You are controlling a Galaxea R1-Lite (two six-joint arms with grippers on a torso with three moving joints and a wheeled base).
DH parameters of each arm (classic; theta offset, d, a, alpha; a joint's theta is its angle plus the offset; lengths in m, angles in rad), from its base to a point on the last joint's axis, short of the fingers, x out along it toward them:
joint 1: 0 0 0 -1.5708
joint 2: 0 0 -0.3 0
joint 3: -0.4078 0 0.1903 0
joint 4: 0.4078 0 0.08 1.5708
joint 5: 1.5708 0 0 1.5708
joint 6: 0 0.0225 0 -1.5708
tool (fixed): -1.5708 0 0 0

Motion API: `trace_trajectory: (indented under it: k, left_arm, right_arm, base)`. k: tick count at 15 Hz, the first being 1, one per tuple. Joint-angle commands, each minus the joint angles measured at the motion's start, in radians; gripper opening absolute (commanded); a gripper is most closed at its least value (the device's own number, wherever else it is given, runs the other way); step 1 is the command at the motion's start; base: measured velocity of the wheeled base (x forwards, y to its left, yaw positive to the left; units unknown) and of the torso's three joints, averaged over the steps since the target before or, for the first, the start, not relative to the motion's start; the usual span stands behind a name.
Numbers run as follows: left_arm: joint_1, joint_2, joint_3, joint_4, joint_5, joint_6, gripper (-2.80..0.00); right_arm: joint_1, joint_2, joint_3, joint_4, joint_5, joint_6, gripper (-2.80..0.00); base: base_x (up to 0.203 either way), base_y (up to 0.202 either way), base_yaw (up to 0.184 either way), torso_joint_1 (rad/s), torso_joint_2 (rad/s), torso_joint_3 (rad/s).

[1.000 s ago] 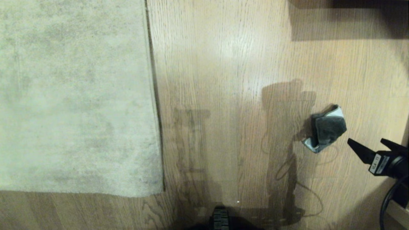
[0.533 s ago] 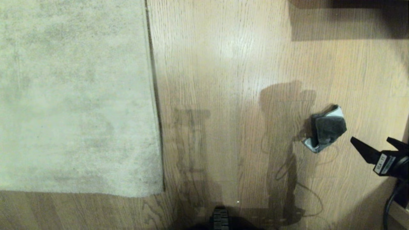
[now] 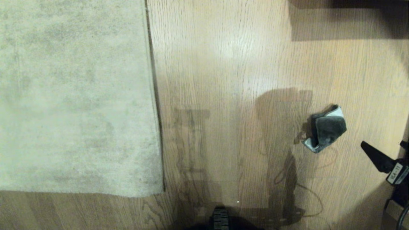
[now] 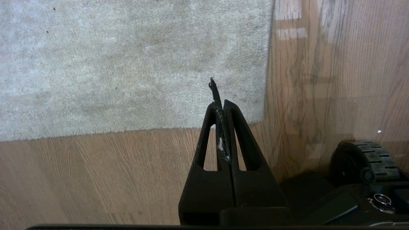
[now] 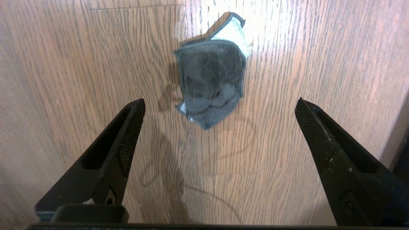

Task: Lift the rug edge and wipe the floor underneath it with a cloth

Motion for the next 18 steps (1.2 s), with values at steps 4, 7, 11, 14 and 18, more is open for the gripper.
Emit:
trace_trajectory:
  k: [4,7,11,14,18]
  left_arm:
    - [0.000,0.000,0.000,0.000,-0.001,0.000,-2.80]
    - [0.000,0.000,0.000,0.000,-0.001,0.000,-2.80]
    - [0.000,0.000,0.000,0.000,-0.001,0.000,-2.80]
    - [0.000,0.000,0.000,0.000,-0.001,0.000,-2.80]
    - [0.000,0.000,0.000,0.000,-0.001,0.000,-2.80]
  right_arm:
    - [0.000,-0.040,0.025,-0.008,0.001,-0.004,0.00]
    - [0.000,-0.081,0.039,0.022,0.001,-0.004,0.00]
    - [0.001,-0.171,0.047,0.160,0.004,-0.005,0.00]
    - [0.001,-0.247,0.050,0.246,0.039,-0.005,-2.80]
    - [0.001,-0.361,0.051,0.383,0.042,-0.007,-2.80]
  base:
    - [0.000,0.000,0.000,0.000,0.00,0.000]
    - [0.000,0.000,0.000,0.000,0.00,0.000]
    - [0.000,0.000,0.000,0.000,0.00,0.000]
    - [0.000,0.000,0.000,0.000,0.00,0.000]
    - [0.000,0.000,0.000,0.000,0.00,0.000]
